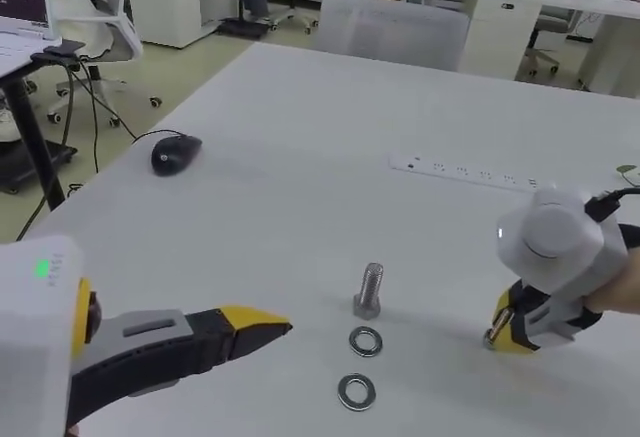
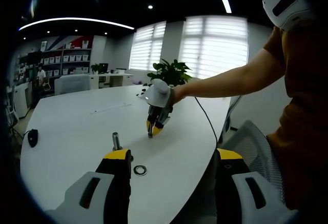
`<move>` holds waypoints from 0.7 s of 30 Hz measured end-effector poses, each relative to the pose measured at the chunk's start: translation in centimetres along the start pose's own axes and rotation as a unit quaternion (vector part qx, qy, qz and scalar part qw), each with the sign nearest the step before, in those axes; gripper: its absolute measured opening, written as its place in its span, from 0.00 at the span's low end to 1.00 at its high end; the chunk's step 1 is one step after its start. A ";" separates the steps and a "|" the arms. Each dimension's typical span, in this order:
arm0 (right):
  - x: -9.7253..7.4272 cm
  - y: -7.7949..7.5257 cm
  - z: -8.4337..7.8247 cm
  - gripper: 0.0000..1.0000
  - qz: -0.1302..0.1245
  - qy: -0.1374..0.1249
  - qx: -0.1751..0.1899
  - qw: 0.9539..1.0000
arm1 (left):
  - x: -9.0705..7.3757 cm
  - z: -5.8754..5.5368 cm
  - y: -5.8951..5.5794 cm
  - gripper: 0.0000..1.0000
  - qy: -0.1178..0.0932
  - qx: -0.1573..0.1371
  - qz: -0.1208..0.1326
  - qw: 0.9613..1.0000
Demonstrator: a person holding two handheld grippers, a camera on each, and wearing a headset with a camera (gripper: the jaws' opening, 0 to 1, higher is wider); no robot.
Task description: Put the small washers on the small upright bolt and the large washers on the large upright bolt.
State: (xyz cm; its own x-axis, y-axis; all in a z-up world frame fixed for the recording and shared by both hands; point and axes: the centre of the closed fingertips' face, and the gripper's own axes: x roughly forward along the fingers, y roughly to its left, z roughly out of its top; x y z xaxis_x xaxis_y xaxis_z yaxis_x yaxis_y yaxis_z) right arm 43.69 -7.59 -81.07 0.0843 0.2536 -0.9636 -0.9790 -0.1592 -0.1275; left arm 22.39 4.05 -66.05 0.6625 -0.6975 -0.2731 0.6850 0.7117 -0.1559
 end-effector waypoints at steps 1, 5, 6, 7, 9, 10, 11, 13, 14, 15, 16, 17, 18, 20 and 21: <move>-0.1 0.0 0.0 0.16 0.000 0.000 0.002 1.000 | 0.0 0.0 0.0 0.65 0.000 0.001 0.000 1.000; -0.6 0.2 -0.4 0.17 -0.001 -0.001 0.006 1.000 | -0.1 0.0 -0.1 0.65 0.001 0.002 0.002 1.000; -0.8 0.2 -0.4 0.17 -0.004 0.000 0.004 1.000 | -0.1 0.0 -0.1 0.65 0.000 0.002 0.002 1.000; -0.9 0.2 -0.5 0.17 -0.005 0.000 0.005 1.000 | -0.1 0.0 -0.2 0.65 0.000 0.001 0.002 1.000; -1.1 0.2 -0.6 0.17 -0.007 0.000 0.007 1.000 | -0.2 0.1 -0.3 0.65 0.000 0.004 0.001 1.000; -1.3 0.3 -0.6 0.17 -0.010 0.000 0.007 1.000 | -0.2 0.1 -0.4 0.65 -0.001 0.005 0.001 1.000; -1.4 0.3 -0.7 0.17 -0.010 0.000 0.009 1.000 | -0.3 0.2 -0.4 0.65 -0.001 0.005 0.001 1.000; -1.7 0.4 -0.7 0.17 -0.015 -0.001 0.010 1.000 | -0.4 0.2 -0.5 0.65 -0.003 0.007 0.000 1.000; -1.9 0.5 -0.8 0.17 -0.016 0.000 0.010 1.000 | -0.4 0.3 -0.6 0.65 -0.004 0.008 0.000 1.000; -2.1 0.5 -0.8 0.17 -0.019 0.000 0.010 1.000 | -0.4 0.3 -0.6 0.65 -0.004 0.010 0.000 1.000; -2.3 0.6 -0.8 0.17 -0.019 -0.001 0.010 1.000 | -0.4 0.3 -0.6 0.65 -0.004 0.010 0.000 1.000; -2.5 0.9 -0.8 0.17 -0.018 0.000 0.011 1.000 | -0.5 0.4 -0.7 0.65 -0.006 0.011 0.000 1.000; -2.6 1.1 -0.8 0.17 -0.017 0.000 0.011 1.000 | -0.5 0.4 -0.7 0.65 -0.007 0.012 0.001 1.000; -2.9 1.5 -0.6 0.17 -0.018 0.000 0.008 1.000 | -0.6 0.5 -0.8 0.65 -0.009 0.014 0.001 1.000; -3.0 1.7 -0.5 0.17 -0.017 -0.002 0.009 1.000 | -0.6 0.5 -0.8 0.65 -0.009 0.015 0.001 1.000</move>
State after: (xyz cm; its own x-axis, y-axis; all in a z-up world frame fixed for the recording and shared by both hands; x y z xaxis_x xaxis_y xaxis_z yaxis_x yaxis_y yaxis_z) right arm 41.88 -9.10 -78.55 0.1165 0.2619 -0.9580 -0.9788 -0.1333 -0.1555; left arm 21.58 3.87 -65.28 0.6694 -0.6976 -0.2556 0.6922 0.7105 -0.1265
